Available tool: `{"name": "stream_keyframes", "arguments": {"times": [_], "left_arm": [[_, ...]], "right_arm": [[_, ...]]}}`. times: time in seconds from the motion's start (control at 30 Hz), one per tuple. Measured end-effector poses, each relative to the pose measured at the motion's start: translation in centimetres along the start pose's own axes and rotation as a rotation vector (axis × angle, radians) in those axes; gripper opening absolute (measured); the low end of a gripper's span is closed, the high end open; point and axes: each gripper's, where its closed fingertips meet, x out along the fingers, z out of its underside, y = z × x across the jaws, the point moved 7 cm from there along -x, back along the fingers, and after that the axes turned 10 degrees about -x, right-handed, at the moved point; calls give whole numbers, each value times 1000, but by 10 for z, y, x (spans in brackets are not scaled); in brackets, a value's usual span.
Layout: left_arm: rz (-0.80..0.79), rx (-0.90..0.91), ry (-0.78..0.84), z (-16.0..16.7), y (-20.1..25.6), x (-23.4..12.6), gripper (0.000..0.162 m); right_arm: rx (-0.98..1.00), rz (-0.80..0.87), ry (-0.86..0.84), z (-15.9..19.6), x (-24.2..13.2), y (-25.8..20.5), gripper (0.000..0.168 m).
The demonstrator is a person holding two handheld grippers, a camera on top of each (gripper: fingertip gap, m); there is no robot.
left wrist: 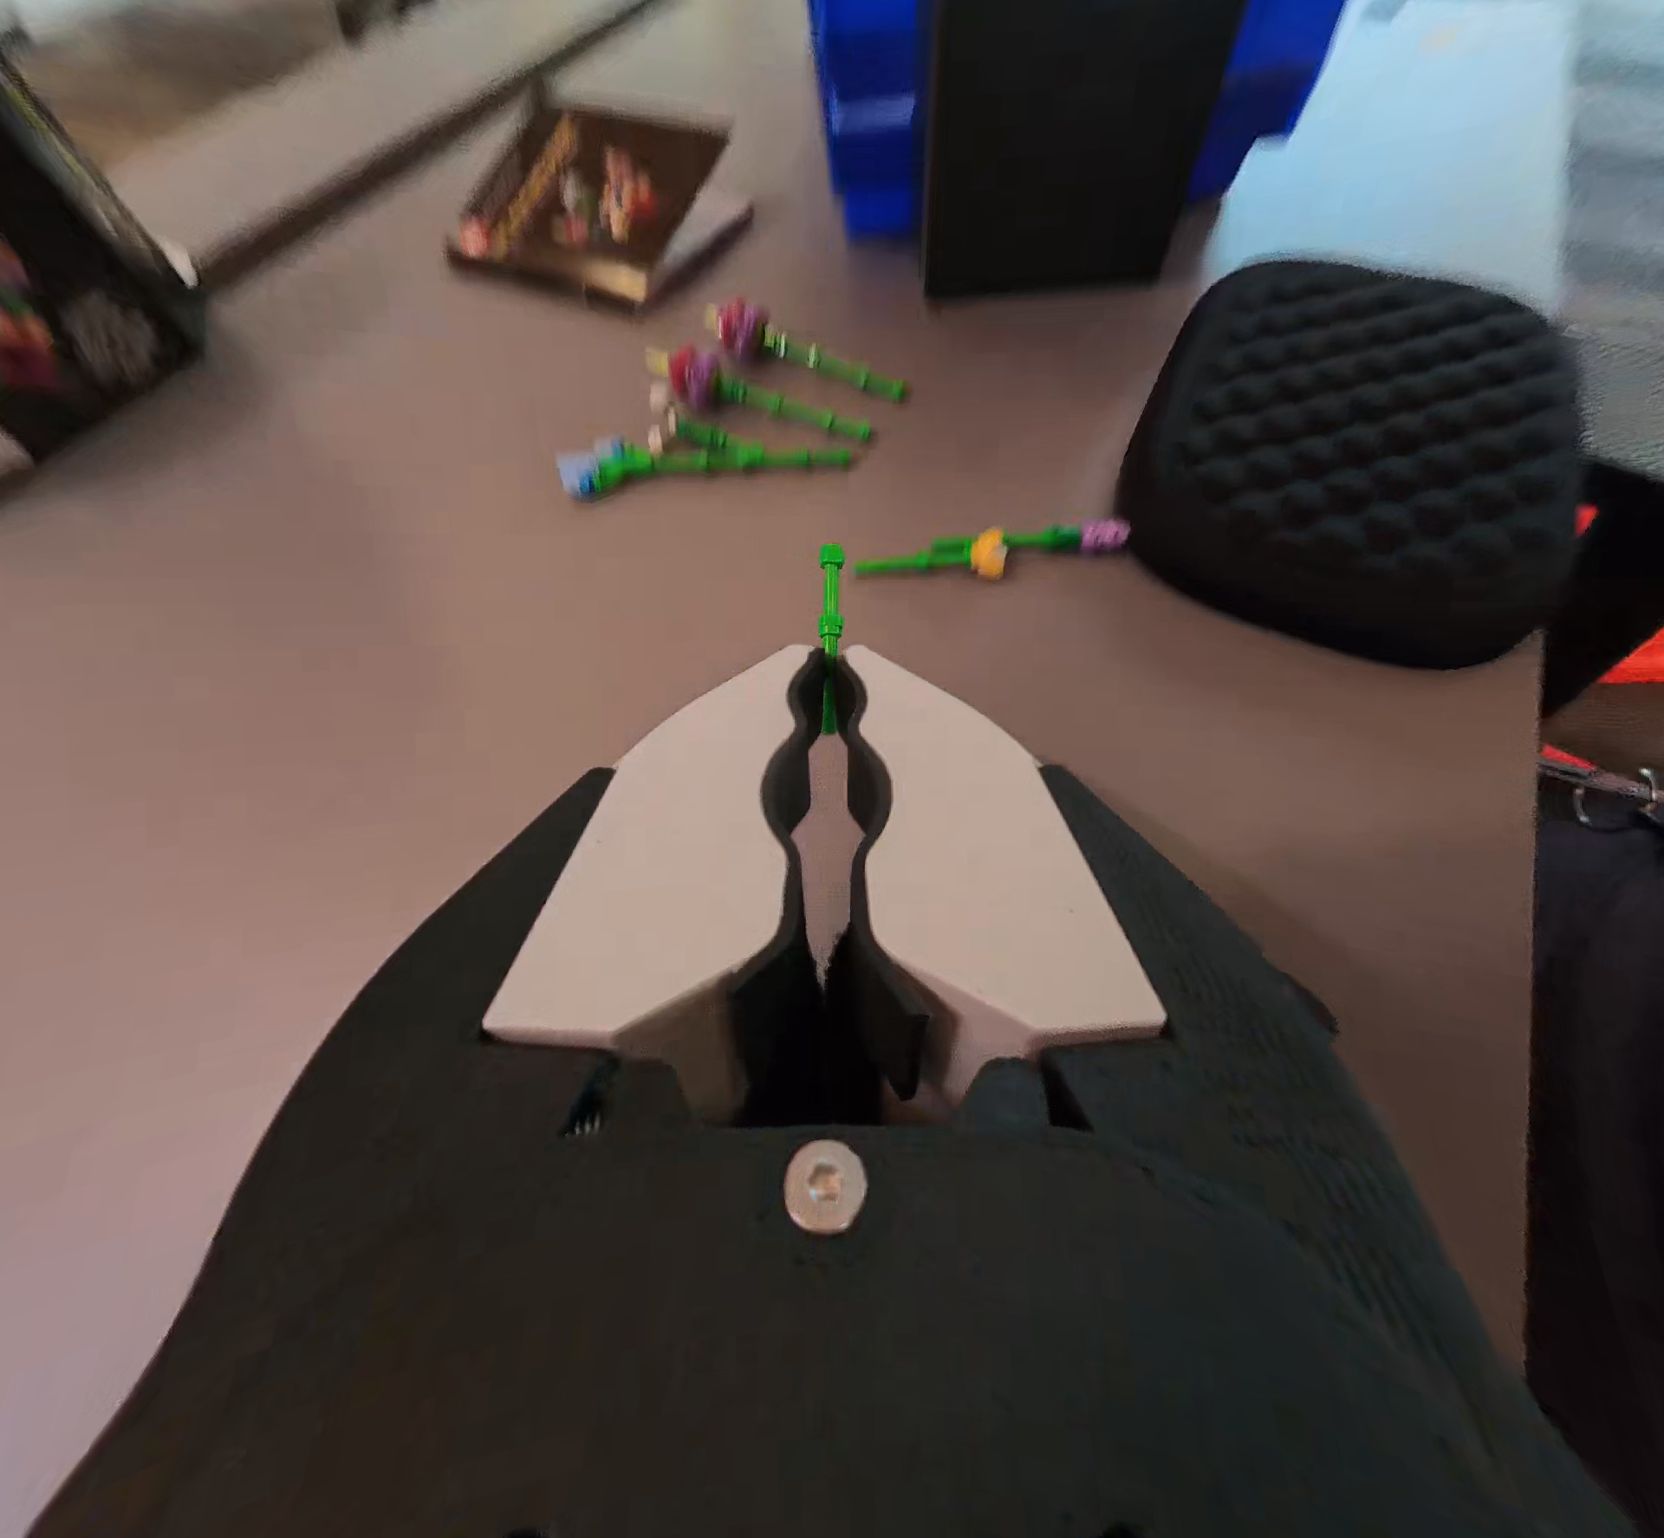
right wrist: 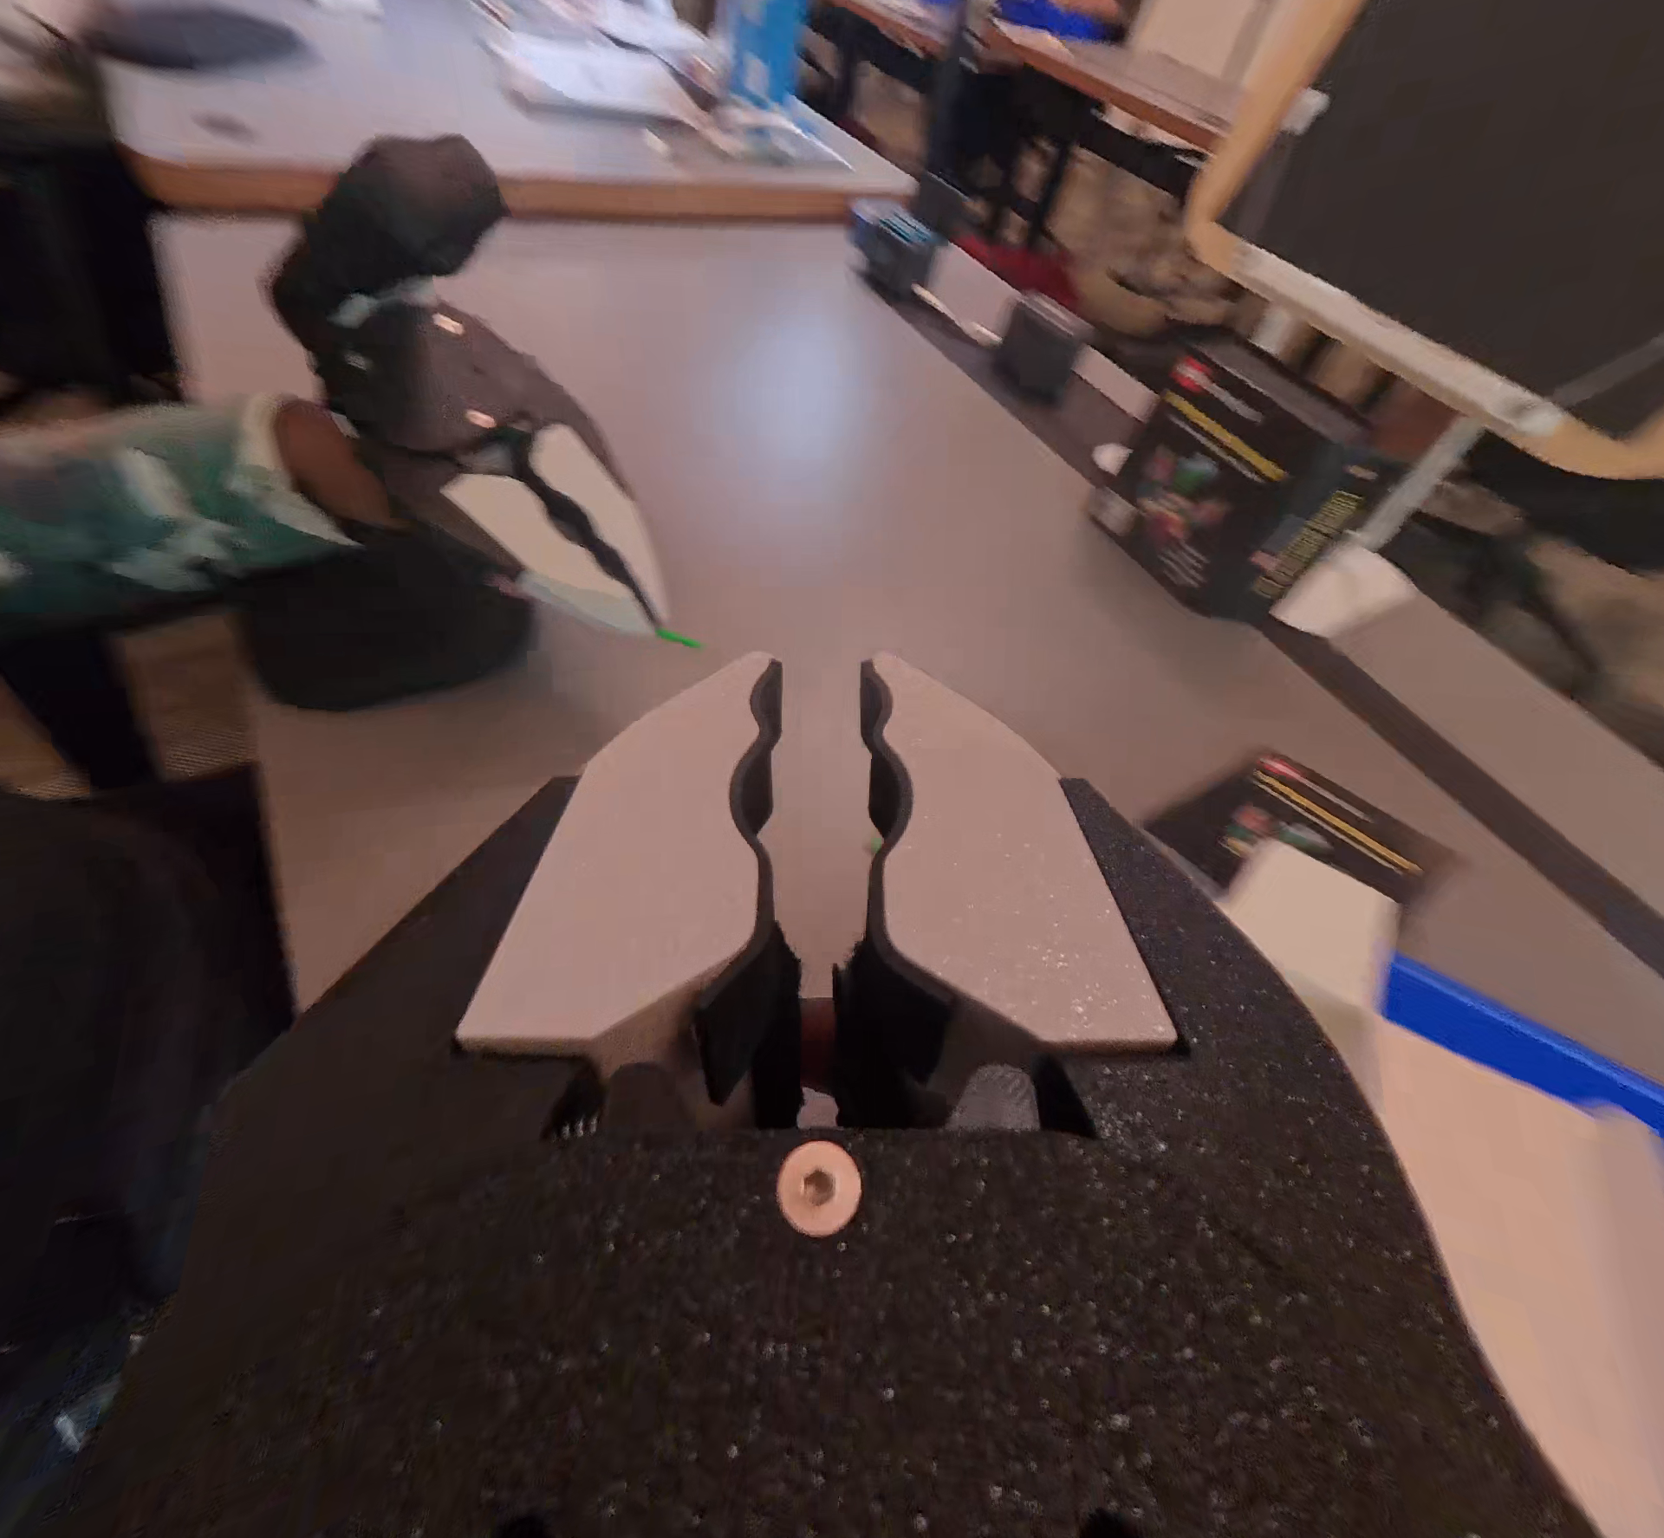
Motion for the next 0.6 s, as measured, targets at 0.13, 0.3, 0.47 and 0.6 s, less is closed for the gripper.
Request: {"name": "stream_keyframes", "arguments": {"times": [0.13,0.3,0.47,0.6], "left_arm": [[78,263,290,-12,9,-18,2],[63,420,375,-11,19,-23,2],[54,504,337,-5,25,-16,2],[44,518,331,-4,25,-14,2]], "right_arm": [[95,-247,134,7,35,-15,25],[213,-403,263,21,78,-31,31],[264,-455,241,35,99,-42,30],[272,-480,210,38,103,-45,24]]}}
